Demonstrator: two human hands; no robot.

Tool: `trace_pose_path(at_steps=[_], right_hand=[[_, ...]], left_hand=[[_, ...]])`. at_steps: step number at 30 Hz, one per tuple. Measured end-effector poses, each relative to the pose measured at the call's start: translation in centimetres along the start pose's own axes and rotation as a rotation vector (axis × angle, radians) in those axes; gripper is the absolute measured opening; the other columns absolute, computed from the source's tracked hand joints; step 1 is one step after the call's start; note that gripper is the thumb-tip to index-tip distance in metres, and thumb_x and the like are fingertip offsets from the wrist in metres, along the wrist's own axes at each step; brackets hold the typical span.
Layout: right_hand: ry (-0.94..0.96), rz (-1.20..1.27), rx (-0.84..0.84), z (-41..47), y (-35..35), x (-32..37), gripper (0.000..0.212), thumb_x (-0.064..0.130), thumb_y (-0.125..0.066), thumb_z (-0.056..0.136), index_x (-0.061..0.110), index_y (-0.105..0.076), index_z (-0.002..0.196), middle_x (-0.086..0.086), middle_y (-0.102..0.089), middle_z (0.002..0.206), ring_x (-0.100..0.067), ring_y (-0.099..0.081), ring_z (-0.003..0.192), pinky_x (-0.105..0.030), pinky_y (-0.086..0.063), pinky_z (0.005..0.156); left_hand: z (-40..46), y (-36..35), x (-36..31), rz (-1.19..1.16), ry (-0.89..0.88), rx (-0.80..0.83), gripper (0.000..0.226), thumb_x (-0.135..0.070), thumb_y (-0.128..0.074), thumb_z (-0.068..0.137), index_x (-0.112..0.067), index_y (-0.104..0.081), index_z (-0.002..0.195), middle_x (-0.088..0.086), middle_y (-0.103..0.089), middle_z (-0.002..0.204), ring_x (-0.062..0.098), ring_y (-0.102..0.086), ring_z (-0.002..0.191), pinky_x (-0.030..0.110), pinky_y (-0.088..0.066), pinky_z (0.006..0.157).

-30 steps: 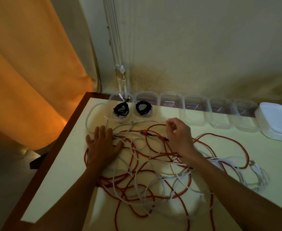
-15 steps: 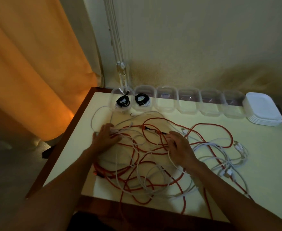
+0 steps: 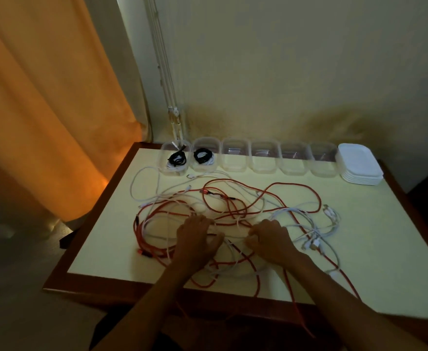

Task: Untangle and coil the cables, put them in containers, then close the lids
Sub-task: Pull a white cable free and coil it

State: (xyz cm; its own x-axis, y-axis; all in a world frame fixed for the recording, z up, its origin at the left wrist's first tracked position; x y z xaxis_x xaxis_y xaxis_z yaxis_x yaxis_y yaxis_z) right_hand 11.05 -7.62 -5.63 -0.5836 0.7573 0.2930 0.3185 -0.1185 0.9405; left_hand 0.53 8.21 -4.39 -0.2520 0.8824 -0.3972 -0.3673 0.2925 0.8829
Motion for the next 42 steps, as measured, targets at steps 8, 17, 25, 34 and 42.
trace_pose_path(at_steps=[8, 17, 25, 34, 42], right_hand=[[0.087, 0.250, -0.010, -3.5, 3.8, 0.8, 0.017, 0.014, -0.056, 0.096, 0.015, -0.071, 0.104, -0.006, -0.068, 0.108, -0.018, -0.062, 0.100, -0.035, -0.052, 0.090], [0.068, 1.184, 0.065, -7.6, 11.6, -0.8, 0.015, -0.004, -0.063, 0.085, -0.001, -0.072, 0.098, -0.012, -0.069, 0.086, -0.015, -0.058, 0.075, -0.025, -0.040, 0.067], [0.024, 0.313, -0.110, -5.9, 13.7, -6.0, 0.015, 0.014, -0.064, 0.088, 0.011, -0.070, 0.075, -0.004, -0.071, 0.080, -0.018, -0.063, 0.078, -0.035, -0.049, 0.073], [-0.342, 0.344, -0.316, -6.6, 13.4, -12.4, 0.016, 0.020, -0.063, 0.093, 0.006, -0.069, 0.098, -0.010, -0.067, 0.094, -0.024, -0.061, 0.089, -0.033, -0.049, 0.076], [-0.264, 1.753, -0.354, -7.3, 16.6, -9.1, 0.018, 0.012, -0.052, 0.101, 0.002, -0.061, 0.089, -0.009, -0.062, 0.071, -0.008, -0.051, 0.050, -0.018, -0.043, 0.047]], left_hand=[[0.7, -1.6, -5.6, 0.085, -0.092, 0.203, 0.064, -0.041, -0.064, 0.085, -0.038, -0.038, 0.143, 0.007, -0.036, 0.150, 0.025, -0.028, 0.141, 0.054, -0.034, 0.109], [3.5, 3.3, -12.4, -0.567, -0.135, 0.174, 0.026, -0.020, -0.047, 0.100, -0.018, -0.072, 0.093, -0.001, -0.070, 0.089, 0.010, -0.064, 0.082, 0.030, -0.048, 0.073], [7.1, 8.9, -11.9, -0.938, 0.225, 0.011, 0.021, -0.012, -0.047, 0.100, -0.005, -0.067, 0.098, 0.006, -0.054, 0.066, 0.018, -0.055, 0.058, 0.031, -0.055, 0.059], [3.5, 6.0, -7.8, -1.036, 0.603, 0.038, 0.010, -0.019, -0.052, 0.097, -0.015, -0.059, 0.091, 0.002, -0.043, 0.066, 0.012, -0.040, 0.055, 0.027, -0.039, 0.050], [-0.2, -1.0, -12.9, -0.858, 0.324, 0.548, 0.025, -0.033, -0.057, 0.097, -0.012, -0.065, 0.108, 0.012, -0.062, 0.094, 0.016, -0.055, 0.068, 0.023, -0.047, 0.051]])
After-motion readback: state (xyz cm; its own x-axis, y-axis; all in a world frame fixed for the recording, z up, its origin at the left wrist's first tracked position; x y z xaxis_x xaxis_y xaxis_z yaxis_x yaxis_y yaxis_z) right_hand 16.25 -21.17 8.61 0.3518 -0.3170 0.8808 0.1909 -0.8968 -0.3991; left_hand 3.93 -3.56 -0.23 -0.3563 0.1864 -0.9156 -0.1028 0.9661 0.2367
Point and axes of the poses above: each hand's wrist, its own z-axis towards the middle knuckle, its own y-axis out of the back of the hand, x = y × z, the point moved 9 cm from there along z, towards the middle knuckle
